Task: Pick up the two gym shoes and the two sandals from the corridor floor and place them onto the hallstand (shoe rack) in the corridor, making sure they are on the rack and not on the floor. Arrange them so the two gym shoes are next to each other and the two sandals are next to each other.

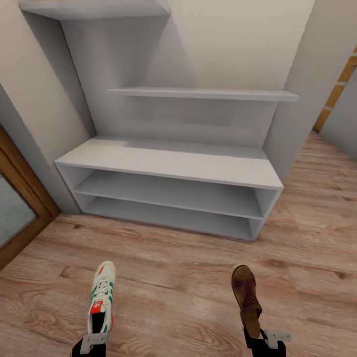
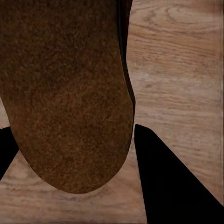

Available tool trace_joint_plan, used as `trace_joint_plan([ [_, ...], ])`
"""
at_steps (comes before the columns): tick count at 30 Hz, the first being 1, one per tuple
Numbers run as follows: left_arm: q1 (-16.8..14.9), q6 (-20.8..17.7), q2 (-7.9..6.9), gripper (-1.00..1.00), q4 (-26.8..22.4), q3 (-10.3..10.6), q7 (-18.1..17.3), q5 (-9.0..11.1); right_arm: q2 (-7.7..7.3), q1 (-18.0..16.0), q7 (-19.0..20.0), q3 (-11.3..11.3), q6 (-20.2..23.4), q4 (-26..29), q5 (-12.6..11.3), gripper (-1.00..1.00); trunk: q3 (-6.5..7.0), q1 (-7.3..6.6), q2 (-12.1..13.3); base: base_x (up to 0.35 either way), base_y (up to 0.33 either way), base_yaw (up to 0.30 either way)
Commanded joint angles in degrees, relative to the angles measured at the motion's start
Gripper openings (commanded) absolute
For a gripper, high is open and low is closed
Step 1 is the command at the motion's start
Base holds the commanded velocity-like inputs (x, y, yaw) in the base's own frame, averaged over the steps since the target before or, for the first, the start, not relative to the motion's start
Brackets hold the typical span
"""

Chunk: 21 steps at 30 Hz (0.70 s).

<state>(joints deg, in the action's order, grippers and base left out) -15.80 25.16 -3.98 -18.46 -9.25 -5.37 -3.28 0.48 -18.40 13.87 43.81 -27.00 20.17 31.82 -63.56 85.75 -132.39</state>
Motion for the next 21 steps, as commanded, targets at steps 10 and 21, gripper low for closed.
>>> trace_joint_plan([
  [10, -0.02, 0.16, 0.03, -1.00, 0.01, -0.51, -0.52, -0.32, 0.05, -0.06, 0.54, 0.49, -0.07, 0.05, 0.00, -1.00, -0.04, -0.01, -0.02, 0.000, 0.000, -0.300],
  [21, -0.02, 0.16, 0.03, -1.00, 0.01, -0.51, -0.52, -0.32, 0.05, -0.06, 0.54, 0.57, -0.06, 0.05, 0.00, -1.00, -0.04, -0.01, -0.02, 0.000, 0.000, -0.235],
])
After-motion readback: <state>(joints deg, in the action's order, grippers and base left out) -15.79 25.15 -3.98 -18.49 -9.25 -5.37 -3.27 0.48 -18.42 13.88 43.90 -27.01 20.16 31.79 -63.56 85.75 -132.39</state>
